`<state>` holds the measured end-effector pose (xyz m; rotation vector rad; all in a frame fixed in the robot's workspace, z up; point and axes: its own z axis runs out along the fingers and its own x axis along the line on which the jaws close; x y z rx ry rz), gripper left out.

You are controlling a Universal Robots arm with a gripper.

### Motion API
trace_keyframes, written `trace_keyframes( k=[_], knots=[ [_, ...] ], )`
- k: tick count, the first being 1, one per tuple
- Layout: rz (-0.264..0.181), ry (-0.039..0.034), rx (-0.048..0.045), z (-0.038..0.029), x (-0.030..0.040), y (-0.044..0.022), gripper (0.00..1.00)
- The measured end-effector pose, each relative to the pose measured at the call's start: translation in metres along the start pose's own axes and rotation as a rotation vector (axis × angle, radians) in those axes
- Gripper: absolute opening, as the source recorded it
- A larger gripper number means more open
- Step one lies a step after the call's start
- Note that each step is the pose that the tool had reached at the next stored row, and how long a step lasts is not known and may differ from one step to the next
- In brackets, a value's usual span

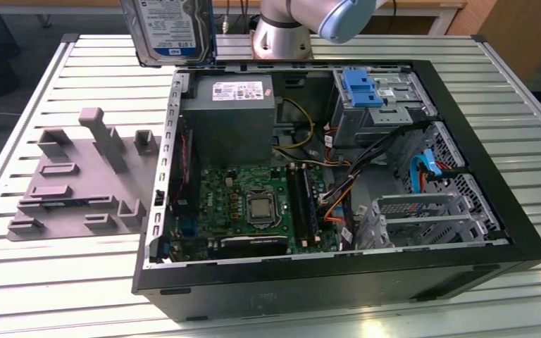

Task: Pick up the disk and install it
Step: 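Pick up the disk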

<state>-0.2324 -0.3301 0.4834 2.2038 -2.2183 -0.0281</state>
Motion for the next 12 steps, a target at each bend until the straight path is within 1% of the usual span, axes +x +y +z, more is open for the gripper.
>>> trace_keyframes(
  k=[12],
  knots=[
    [0.000,-0.0001,0.0001,-0.0001,0.0000,-0.0047,0.36]
  ],
)
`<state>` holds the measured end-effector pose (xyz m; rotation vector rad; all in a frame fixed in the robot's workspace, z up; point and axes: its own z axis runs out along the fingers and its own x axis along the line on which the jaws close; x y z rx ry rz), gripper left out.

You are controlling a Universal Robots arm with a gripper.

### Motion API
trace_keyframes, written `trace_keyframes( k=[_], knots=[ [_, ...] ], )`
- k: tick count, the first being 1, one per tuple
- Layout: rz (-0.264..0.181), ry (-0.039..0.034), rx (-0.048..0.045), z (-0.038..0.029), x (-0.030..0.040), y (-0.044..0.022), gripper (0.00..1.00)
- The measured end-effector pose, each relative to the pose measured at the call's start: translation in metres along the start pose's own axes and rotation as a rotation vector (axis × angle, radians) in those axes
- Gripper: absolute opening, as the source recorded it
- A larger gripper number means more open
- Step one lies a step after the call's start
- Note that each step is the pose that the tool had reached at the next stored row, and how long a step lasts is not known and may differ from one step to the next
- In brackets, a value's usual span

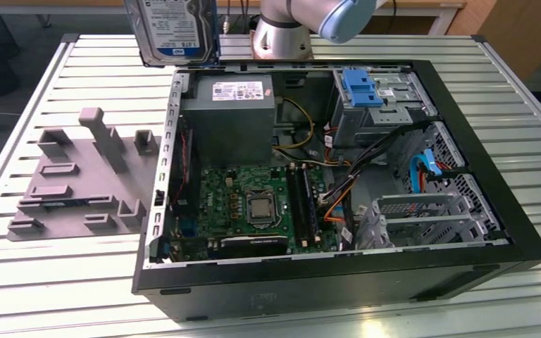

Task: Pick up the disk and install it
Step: 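Pick up the disk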

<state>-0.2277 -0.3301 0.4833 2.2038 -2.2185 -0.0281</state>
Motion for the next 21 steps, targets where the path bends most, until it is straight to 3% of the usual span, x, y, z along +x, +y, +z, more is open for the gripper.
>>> trace_keyframes(
  k=[21],
  knots=[
    [0.000,0.0000,0.0000,-0.0002,0.0000,-0.0058,0.36]
  ],
)
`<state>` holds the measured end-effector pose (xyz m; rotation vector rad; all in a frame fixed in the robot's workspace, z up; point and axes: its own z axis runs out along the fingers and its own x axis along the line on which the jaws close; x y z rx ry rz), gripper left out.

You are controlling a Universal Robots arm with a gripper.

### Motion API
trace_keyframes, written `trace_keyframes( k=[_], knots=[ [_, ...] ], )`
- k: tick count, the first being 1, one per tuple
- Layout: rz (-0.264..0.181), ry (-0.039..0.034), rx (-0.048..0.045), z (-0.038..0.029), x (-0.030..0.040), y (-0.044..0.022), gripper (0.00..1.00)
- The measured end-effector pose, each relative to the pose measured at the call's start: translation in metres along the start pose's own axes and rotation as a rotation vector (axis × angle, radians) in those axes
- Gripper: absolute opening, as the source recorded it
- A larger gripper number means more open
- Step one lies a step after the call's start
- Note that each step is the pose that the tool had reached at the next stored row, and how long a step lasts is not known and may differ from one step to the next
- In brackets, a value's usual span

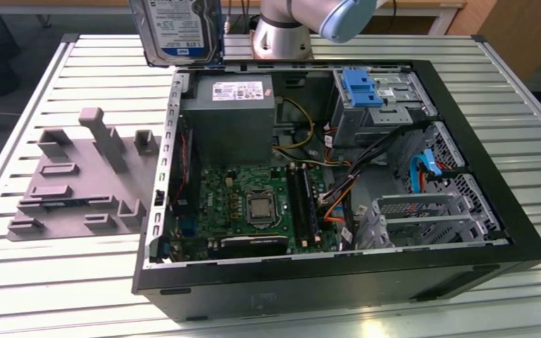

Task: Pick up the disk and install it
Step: 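Pick up the disk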

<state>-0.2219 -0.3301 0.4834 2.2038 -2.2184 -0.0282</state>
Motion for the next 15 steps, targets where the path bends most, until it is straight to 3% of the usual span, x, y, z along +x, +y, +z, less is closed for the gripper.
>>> trace_keyframes(
  k=[15],
  knots=[
    [0.000,0.0001,-0.0001,-0.0003,-0.0001,-0.0106,0.36]
  ],
)
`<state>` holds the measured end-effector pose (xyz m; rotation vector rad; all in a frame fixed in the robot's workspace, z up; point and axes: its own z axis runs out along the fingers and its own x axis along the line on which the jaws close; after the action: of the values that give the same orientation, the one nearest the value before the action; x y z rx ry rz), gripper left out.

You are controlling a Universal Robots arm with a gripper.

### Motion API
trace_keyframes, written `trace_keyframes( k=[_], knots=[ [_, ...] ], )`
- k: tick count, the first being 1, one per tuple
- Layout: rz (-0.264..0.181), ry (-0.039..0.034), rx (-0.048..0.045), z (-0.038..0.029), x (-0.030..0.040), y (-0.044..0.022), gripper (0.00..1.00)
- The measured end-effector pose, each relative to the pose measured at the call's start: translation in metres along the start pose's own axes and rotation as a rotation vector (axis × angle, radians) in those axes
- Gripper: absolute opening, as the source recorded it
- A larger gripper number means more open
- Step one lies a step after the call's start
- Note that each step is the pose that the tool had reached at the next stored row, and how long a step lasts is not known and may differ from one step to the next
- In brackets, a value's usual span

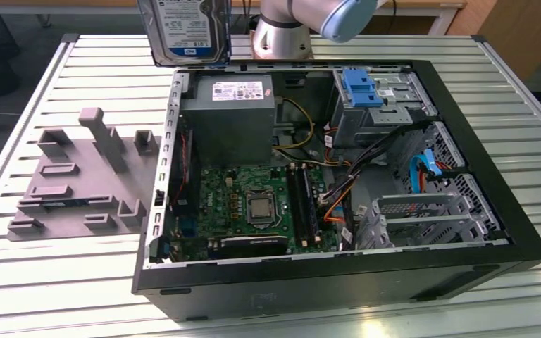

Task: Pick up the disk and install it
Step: 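Pick up the disk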

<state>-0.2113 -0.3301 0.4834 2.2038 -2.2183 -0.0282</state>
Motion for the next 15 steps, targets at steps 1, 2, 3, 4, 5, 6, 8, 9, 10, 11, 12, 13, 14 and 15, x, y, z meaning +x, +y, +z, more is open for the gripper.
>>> trace_keyframes(
  k=[1,2,3,4,5,6,8,9,10,11,12,13,14,15],
  knots=[
    [0.000,-0.0001,0.0000,0.0000,0.0002,-0.0003,0.36],
    [0.000,-0.0002,0.0002,0.0000,0.0004,-0.0005,0.36],
    [0.000,-0.0001,0.0001,0.0000,0.0009,-0.0006,0.36],
    [0.000,-0.0001,0.0001,0.0000,0.0017,-0.0007,0.36],
    [0.000,-0.0001,0.0001,0.0000,0.0026,-0.0008,0.36],
    [0.000,-0.0002,0.0001,0.0000,0.0036,-0.0009,0.36],
    [0.000,-0.0001,0.0001,0.0000,0.0057,-0.0011,0.36],
    [0.000,-0.0001,0.0001,0.0000,0.0069,-0.0011,0.36],
    [0.000,-0.0001,0.0001,0.0000,0.0079,-0.0013,0.36],
    [0.000,-0.0001,0.0001,0.0000,0.0088,-0.0014,0.36],
    [0.000,-0.0001,0.0001,0.0000,0.0095,-0.0016,0.36],
    [0.000,-0.0001,0.0001,0.0000,0.0100,-0.0019,0.36],
    [0.000,-0.0001,0.0001,0.0000,0.0104,-0.0023,0.36],
    [0.000,-0.0001,0.0000,0.0000,0.0106,-0.0028,0.36]
  ],
)
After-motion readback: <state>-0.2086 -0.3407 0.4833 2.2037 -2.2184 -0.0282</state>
